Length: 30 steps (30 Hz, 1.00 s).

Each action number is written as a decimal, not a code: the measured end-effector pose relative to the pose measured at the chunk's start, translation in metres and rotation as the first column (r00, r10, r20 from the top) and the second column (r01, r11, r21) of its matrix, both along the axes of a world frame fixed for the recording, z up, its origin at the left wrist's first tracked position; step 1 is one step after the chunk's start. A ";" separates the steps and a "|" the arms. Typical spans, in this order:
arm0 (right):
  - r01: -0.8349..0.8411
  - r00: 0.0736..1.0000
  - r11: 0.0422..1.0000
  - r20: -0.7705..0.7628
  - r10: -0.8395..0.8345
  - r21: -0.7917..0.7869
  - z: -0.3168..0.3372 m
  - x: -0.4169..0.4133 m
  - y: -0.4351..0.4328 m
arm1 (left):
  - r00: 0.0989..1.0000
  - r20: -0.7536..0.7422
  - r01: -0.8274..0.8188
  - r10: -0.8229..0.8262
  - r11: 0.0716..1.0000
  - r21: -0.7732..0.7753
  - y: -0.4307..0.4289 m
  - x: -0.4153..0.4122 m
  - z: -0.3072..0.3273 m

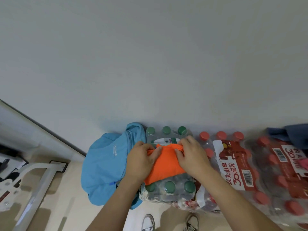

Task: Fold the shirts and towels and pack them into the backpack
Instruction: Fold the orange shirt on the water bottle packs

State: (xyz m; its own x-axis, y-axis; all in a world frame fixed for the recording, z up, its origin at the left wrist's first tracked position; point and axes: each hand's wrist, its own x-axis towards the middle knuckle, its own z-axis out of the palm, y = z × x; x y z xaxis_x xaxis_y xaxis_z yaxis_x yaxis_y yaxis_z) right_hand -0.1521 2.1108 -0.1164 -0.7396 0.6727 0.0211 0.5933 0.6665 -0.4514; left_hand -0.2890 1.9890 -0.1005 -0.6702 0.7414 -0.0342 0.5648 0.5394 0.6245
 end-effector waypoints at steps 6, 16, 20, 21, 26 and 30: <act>0.065 0.983 0.997 -0.177 -0.059 0.029 -0.004 0.009 -0.010 | 0.974 -0.053 0.221 -0.220 0.975 0.002 -0.006 -0.004 -0.008; -0.266 0.962 0.964 0.057 0.267 -0.023 0.008 0.017 -0.010 | 0.930 -0.035 0.361 -0.365 0.929 -0.077 -0.007 -0.004 -0.007; -0.262 0.950 0.952 0.129 0.283 -0.158 0.014 0.027 -0.001 | 0.899 -0.099 0.379 -0.426 0.872 -0.309 -0.023 0.001 -0.002; -0.251 0.952 0.954 0.136 0.273 -0.163 0.016 0.027 0.000 | 0.915 -0.071 0.357 -0.397 0.880 -0.315 -0.024 0.002 -0.001; -0.150 0.977 0.943 0.105 0.188 -0.296 0.034 0.025 0.006 | 0.916 0.025 0.393 -0.401 0.883 -0.257 -0.020 -0.002 0.007; -0.050 0.998 0.894 -0.053 0.029 -0.446 0.042 0.018 0.016 | 0.882 0.126 0.471 -0.455 0.863 -0.182 -0.004 -0.024 0.024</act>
